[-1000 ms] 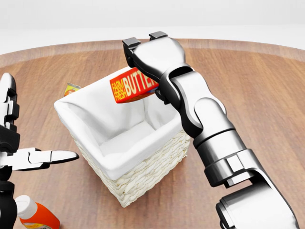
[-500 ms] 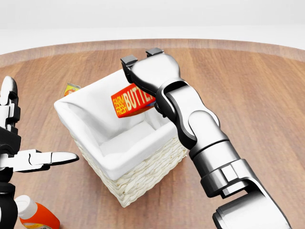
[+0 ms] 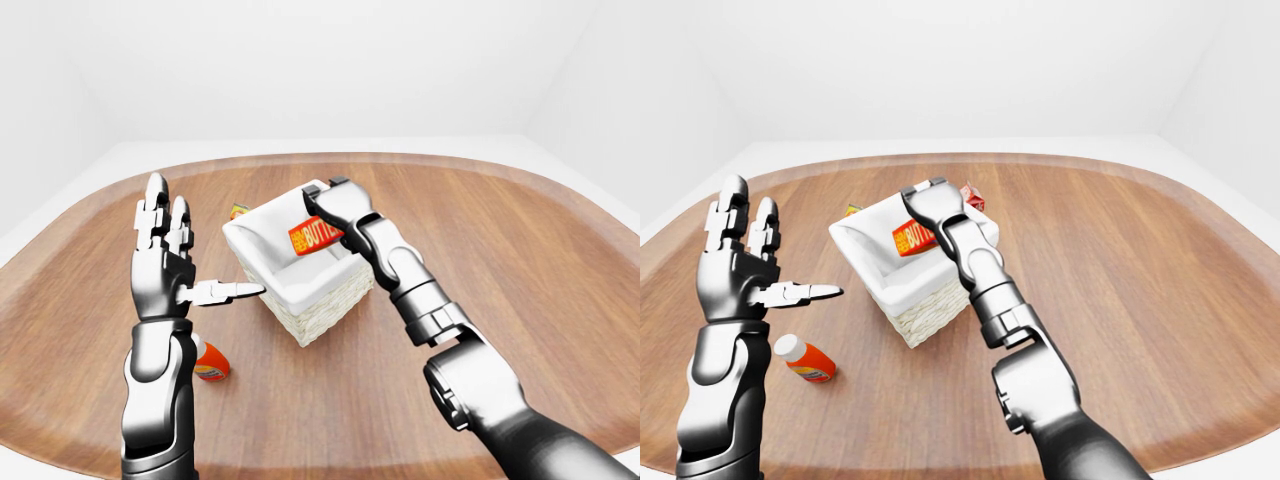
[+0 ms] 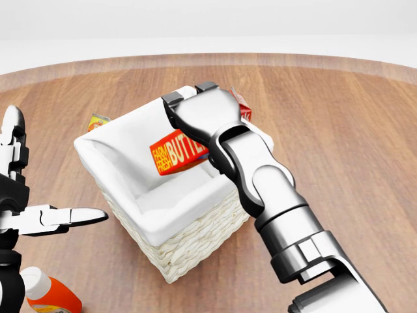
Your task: Pick up the butter and put it in the basket.
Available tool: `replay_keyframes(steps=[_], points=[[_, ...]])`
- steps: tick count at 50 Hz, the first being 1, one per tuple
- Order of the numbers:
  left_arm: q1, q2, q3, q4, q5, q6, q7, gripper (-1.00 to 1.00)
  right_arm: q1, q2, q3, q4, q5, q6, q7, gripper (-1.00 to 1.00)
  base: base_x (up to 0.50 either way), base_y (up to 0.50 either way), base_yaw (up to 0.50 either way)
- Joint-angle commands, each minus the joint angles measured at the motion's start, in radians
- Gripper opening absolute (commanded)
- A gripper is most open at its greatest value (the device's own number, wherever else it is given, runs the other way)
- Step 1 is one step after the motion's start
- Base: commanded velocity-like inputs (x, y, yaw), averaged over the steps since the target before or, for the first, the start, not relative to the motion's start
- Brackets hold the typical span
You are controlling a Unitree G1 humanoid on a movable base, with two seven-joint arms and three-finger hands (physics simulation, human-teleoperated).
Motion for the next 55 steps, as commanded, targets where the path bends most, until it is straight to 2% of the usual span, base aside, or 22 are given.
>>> replay_keyframes(steps=[1, 5, 12, 28, 36, 55], points=[[0.003, -0.001, 0.0, -0.001, -0.001, 0.0, 0.0, 1.0, -0.015, 0.006, -0.011, -0.011, -0.047, 0.0, -0.067, -1.0, 0.0, 0.0, 0.0], [0.003, 0.0, 0.003, 0.0, -0.003, 0.0, 0.0, 1.0, -0.016, 0.013, -0.006, -0.003, -0.06, 0.0, -0.078, -1.0, 0.0, 0.0, 0.0], [0.004, 0.001, 0.005, 0.005, -0.006, 0.0, -0.001, 1.0, -0.035, 0.026, 0.018, 0.044, -0.148, 0.0, -0.177, -1.0, 0.0, 0.0, 0.0], [0.009, 0.001, 0.01, 0.013, -0.011, 0.0, -0.002, 1.0, -0.026, 0.042, 0.035, 0.085, -0.235, 0.0, -0.26, -1.0, 0.0, 0.0, 0.0], [0.011, 0.001, 0.01, 0.018, -0.011, 0.0, -0.003, 1.0, -0.12, 0.078, 0.046, 0.214, -0.279, 0.0, -0.316, -1.0, 0.0, 0.0, 0.0], [0.01, 0.002, 0.01, 0.02, -0.011, 0.0, -0.002, 1.0, -0.119, 0.098, 0.044, 0.236, -0.271, 0.0, -0.288, -1.0, 0.0, 0.0, 0.0]])
